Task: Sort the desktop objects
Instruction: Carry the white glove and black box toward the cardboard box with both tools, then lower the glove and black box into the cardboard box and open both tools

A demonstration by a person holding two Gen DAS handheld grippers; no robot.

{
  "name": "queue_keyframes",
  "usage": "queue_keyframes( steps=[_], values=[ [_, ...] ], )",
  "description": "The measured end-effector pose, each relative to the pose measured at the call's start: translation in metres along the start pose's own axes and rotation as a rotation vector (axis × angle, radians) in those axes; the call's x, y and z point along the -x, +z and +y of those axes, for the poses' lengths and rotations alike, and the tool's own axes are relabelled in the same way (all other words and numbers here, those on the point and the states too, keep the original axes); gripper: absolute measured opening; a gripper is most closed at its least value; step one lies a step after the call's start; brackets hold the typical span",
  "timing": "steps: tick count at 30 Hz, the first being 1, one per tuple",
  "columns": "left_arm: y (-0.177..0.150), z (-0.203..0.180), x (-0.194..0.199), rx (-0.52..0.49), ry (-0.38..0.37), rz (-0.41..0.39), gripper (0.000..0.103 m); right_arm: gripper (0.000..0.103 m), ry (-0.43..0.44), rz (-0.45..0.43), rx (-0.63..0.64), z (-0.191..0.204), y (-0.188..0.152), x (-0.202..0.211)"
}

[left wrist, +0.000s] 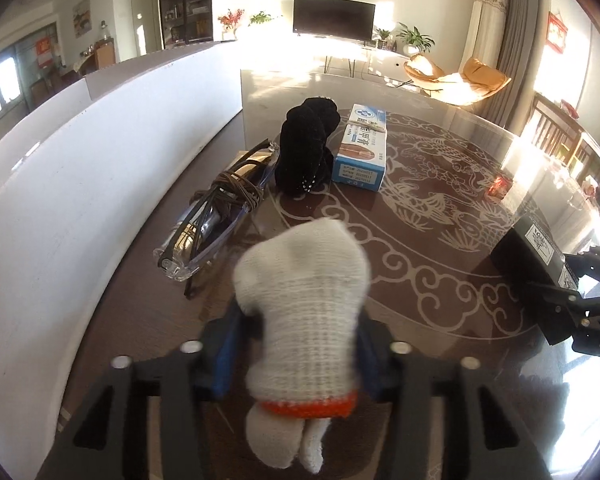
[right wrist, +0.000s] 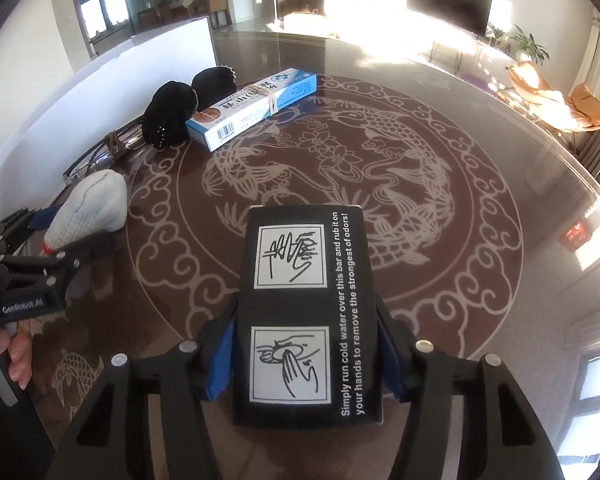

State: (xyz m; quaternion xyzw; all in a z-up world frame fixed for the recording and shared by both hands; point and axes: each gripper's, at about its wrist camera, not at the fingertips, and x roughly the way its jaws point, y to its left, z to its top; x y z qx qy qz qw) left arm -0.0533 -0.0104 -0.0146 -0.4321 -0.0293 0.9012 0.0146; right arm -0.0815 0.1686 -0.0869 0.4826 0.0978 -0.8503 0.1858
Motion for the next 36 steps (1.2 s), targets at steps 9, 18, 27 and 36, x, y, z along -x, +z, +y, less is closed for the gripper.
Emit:
queue_keyframes(
  steps=[9, 18, 27, 36],
  values=[
    [-0.019, 0.028, 0.078, 0.133, -0.209, -0.1, 0.032, 0.059, 0.07, -0.059, 0.018, 0.006, -0.021, 0.071],
    [0.003, 0.153, 0.168, 0.294, -0.032, -0.187, 0.032, 0.059, 0.244, -0.144, 0.087, 0.093, 0.078, 0.08],
    [-0.003, 0.241, 0.136, 0.413, 0.096, -0.012, 0.033, 0.059, 0.385, -0.222, 0.31, 0.291, 0.205, 0.045],
    [-0.009, 0.24, 0.113, 0.448, 0.101, 0.036, 0.064, 0.078, 0.403, -0.097, 0.241, 0.342, 0.223, -0.035]
  ],
)
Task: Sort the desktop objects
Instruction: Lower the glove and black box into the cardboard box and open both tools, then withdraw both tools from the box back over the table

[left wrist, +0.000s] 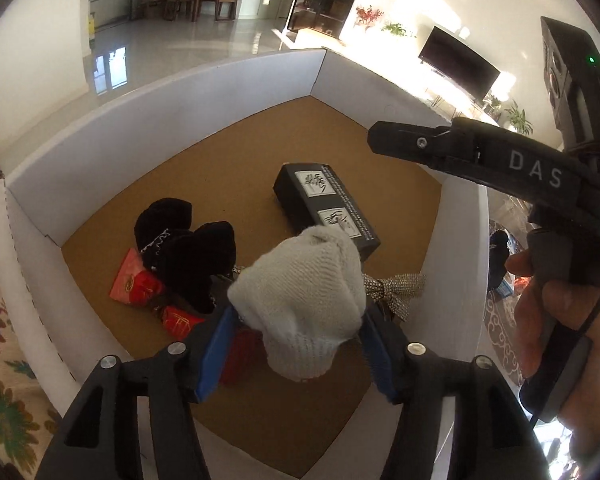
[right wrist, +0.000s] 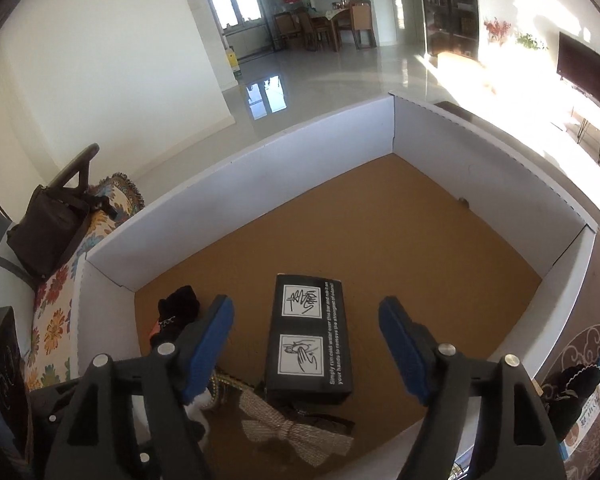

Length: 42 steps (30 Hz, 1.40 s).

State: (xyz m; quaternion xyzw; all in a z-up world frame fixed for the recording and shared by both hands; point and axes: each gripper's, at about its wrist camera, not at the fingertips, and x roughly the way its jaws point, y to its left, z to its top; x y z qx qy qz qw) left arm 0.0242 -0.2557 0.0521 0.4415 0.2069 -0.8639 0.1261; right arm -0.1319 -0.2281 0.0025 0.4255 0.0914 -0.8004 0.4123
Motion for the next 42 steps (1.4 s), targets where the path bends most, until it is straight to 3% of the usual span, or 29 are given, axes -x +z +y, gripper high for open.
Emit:
queue_keyframes(
  steps=[3, 7, 12, 14, 15, 20, 24, 32, 37, 42],
  values=[
    [-0.008, -0.008, 0.013, 0.003, 0.013, -0.067, 0.069, 0.085, 0.018, -0.064, -0.007, -0.006, -0.009, 0.024],
    [-0.013, -0.029, 0.037, -0.003, -0.051, -0.104, 0.069, 0.096, -0.003, -0.167, 0.011, -0.028, -0.046, 0.081],
    [-0.036, -0.104, 0.069, -0.179, -0.174, -0.158, 0.074, 0.1, -0.174, -0.211, 0.018, -0.09, -0.131, 0.148],
    [-0.052, -0.134, 0.073, -0.25, -0.216, -0.159, 0.094, 0.1, -0.267, -0.188, -0.015, -0.12, -0.174, 0.169],
    [-0.06, -0.149, 0.071, -0.28, -0.243, -0.155, 0.095, 0.1, -0.31, -0.172, -0.041, -0.136, -0.196, 0.179],
    [-0.102, -0.218, 0.027, -0.405, -0.298, -0.007, 0.095, 0.1, -0.471, -0.067, -0.168, -0.196, -0.287, 0.212],
    [-0.136, -0.254, -0.019, -0.481, -0.266, 0.102, 0.095, 0.1, -0.509, -0.047, -0.267, -0.217, -0.331, 0.229],
    [-0.155, -0.265, -0.057, -0.54, -0.182, 0.1, 0.095, 0.1, -0.492, -0.07, -0.413, -0.229, -0.354, 0.229],
    [-0.152, -0.256, -0.057, -0.501, -0.196, 0.069, 0.095, 0.1, -0.52, -0.038, -0.409, -0.227, -0.354, 0.222],
    [-0.158, -0.265, -0.061, -0.549, -0.139, 0.048, 0.096, 0.103, -0.561, 0.0, -0.376, -0.223, -0.353, 0.215]
  ],
)
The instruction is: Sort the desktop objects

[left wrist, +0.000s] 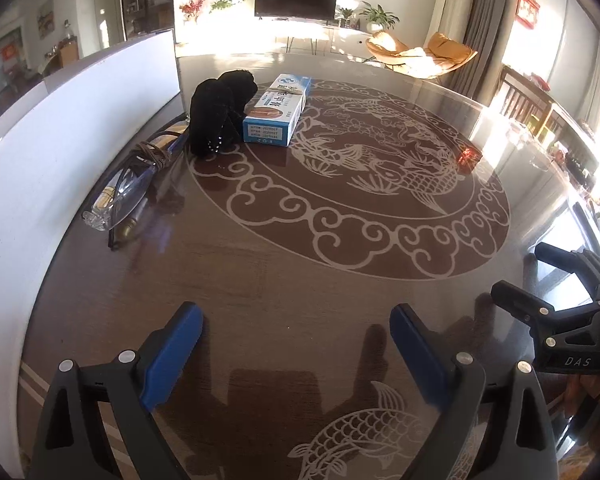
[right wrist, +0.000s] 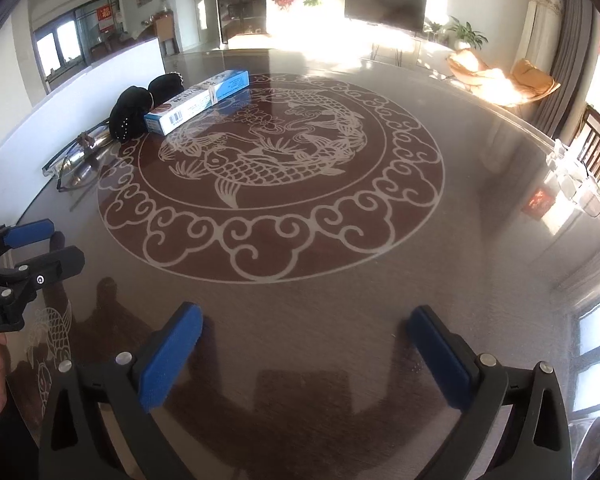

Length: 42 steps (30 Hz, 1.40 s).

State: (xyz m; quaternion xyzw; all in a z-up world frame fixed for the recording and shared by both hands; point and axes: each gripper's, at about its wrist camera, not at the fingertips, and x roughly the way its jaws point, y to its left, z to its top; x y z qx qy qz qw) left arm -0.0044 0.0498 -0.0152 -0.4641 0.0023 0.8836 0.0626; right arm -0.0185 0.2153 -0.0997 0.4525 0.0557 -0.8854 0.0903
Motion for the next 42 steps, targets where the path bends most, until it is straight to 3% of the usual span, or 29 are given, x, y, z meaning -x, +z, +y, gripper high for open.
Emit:
queue_keyframes(
  steps=[3, 42],
  values=[
    [-0.0012, -0.0103, -0.0043, -0.05, 0.04, 0.009, 0.103, 0.103, 0.006, 0.001, -0.006, -0.0029, -0.0012, -0.0007],
    [-0.0014, -0.0105, -0.0042, -0.044, 0.042, 0.005, 0.103, 0.103, 0.006, 0.002, -0.005, -0.0025, -0.0008, -0.0005]
  ],
)
